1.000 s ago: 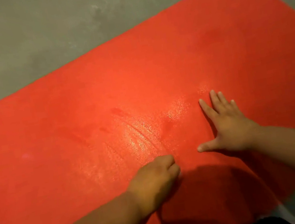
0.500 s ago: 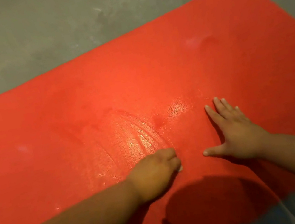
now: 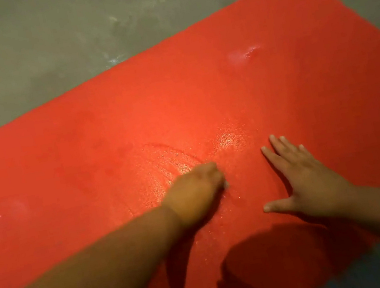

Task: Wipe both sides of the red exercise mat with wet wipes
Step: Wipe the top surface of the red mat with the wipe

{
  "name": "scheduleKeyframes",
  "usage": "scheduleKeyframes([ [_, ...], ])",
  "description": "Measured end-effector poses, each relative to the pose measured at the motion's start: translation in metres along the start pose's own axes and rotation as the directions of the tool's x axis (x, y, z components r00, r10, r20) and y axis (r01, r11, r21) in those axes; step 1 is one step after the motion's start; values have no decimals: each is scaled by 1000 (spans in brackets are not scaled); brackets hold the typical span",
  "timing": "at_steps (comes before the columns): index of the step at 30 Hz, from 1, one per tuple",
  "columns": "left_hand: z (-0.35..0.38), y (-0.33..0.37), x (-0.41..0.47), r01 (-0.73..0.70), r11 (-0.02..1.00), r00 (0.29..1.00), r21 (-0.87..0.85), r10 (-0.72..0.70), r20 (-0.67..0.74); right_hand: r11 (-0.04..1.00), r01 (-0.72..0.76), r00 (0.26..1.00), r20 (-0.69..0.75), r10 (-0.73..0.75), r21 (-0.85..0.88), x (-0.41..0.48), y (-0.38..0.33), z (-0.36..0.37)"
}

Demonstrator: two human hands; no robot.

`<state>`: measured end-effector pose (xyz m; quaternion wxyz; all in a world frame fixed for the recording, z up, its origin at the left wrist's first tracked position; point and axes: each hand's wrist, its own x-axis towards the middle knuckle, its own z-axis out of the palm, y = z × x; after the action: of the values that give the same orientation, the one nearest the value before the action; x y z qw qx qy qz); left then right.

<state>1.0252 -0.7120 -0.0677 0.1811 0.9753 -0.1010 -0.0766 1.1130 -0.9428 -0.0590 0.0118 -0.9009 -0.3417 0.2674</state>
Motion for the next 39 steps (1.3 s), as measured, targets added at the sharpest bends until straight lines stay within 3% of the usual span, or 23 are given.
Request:
scheduleKeyframes([
  [2, -17, -44, 17, 264, 961, 959, 85, -251, -134, 1000, 10, 1000, 1, -10, 8, 0, 2, -1],
  [3, -25, -61, 24, 451, 892, 875, 25, -436, -212, 1000, 17, 1000, 3, -17, 6, 0, 4, -1],
  [4, -29, -69, 30, 613, 783, 741, -105, -616, -266, 1000, 21, 1000, 7, -21, 6, 0, 6, -1],
  [5, -28, -66, 33, 695, 681, 622, -229, -730, -282, 1000, 26, 1000, 9, -26, 9, 0, 7, 0],
  [6, -22, -51, 36, 712, 632, 579, -305, -775, -254, 1000, 29, 1000, 8, -29, 8, 0, 7, 1],
  [7, -12, -31, 39, 687, 631, 610, -360, -770, -188, 1000, 29, 1000, 7, -29, 6, 1, 7, 1],
  [10, 9, 39, 30, 434, 830, 885, -350, -465, -7, 999, 27, 1000, 5, -27, 42, 2, 5, -1],
  [12, 3, 58, 16, 350, 868, 931, -352, -363, 31, 997, 30, 1000, 6, -31, 77, 1, -2, -1],
  [14, -11, 52, 3, 415, 840, 895, -349, -447, -12, 977, 47, 998, -55, -36, 208, 3, -17, 3],
  [16, -19, 38, -10, 483, 828, 858, -286, -513, -36, 937, 71, 977, -211, 4, 343, 8, -40, 13],
  [18, -23, 21, -22, 516, 829, 844, -216, -535, -34, 918, 126, 899, -434, 55, 377, 16, -65, 26],
  [20, -26, -1, -33, 538, 841, 842, -61, -534, 74, 928, 155, 833, -550, 62, 339, 17, -76, 37],
  [21, -28, -12, -39, 548, 837, 821, 19, -542, 179, 934, 141, 830, -553, 68, 328, 15, -73, 38],
  [23, -29, -25, -48, 529, 840, 767, 123, -535, 353, 915, 12, 821, -526, 222, 404, 16, -52, 29],
  [25, -29, -29, -50, 490, 860, 759, 143, -502, 415, 832, -167, 757, -472, 452, 529, 22, -27, 14],
  [26, -29, -29, -49, 483, 863, 756, 148, -496, 426, 810, -214, 737, -453, 501, 546, 26, -21, 10],
  [28, -31, -27, -46, 477, 864, 746, 161, -495, 446, 846, -182, 790, -437, 430, 502, 30, -38, 11],
  [31, -32, -28, -46, 472, 868, 746, 155, -487, 455, 930, 81, 909, -410, 79, 359, 17, -102, 33],
  [34, -33, -34, -48, 443, 883, 759, 155, -462, 458, 929, 290, 895, -410, -178, 229, 9, -97, 47],
  [35, -33, -37, -49, 433, 888, 764, 154, -452, 460, 940, 262, 891, -429, -148, 220, 14, -78, 41],
  [37, -34, -40, -52, 425, 892, 769, 154, -446, 458, 951, 14, 880, -455, 135, 308, 25, -33, 16],
  [39, -35, -40, -54, 427, 890, 776, 163, -453, 440, 863, -245, 783, -434, 445, 443, 38, 1, -8],
])
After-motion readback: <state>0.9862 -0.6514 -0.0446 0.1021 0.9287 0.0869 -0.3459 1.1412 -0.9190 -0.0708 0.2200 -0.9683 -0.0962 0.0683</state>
